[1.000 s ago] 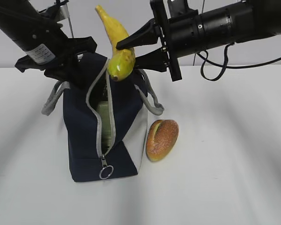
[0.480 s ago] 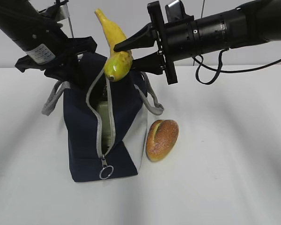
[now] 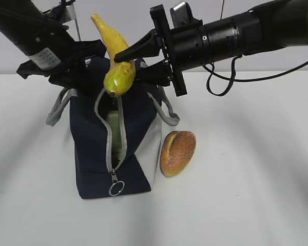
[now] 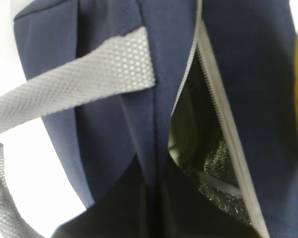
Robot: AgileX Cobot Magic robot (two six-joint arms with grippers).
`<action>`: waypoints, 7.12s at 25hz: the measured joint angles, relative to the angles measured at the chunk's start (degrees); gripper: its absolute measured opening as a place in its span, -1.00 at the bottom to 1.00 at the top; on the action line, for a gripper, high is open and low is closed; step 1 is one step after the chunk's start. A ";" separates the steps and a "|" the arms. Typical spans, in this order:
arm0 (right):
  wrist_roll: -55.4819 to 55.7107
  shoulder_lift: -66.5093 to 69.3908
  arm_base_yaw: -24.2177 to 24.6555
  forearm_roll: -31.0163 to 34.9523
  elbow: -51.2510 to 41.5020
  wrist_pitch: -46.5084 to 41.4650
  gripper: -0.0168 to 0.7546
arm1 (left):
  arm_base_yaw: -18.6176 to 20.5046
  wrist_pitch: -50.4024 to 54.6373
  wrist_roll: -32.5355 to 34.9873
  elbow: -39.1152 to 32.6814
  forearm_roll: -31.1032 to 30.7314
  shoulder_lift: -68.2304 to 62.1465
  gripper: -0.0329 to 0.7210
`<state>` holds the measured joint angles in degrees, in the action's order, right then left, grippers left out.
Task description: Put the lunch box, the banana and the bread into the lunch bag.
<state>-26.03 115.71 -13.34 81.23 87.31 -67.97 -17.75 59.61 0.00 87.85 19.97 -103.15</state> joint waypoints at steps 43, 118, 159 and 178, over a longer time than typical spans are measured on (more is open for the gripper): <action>5.66 2.96 -1.10 -22.44 0.00 10.61 -0.19 | 0.00 -2.07 1.04 0.00 2.61 1.60 -0.92; 14.39 -29.68 -4.70 -39.35 -41.50 43.14 0.56 | -1.61 -1.01 1.21 0.00 -0.04 1.60 -0.92; 2.12 -4.63 -2.79 -17.71 -28.03 39.64 -0.04 | -1.61 -0.94 1.22 0.00 -0.15 1.63 -0.92; -14.33 -20.62 13.34 -7.89 -21.18 19.45 -0.05 | -1.61 -0.90 1.22 0.00 -0.15 1.63 -0.92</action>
<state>-40.36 95.08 0.00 73.34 66.13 -48.52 -19.36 58.71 1.22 87.85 19.82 -101.52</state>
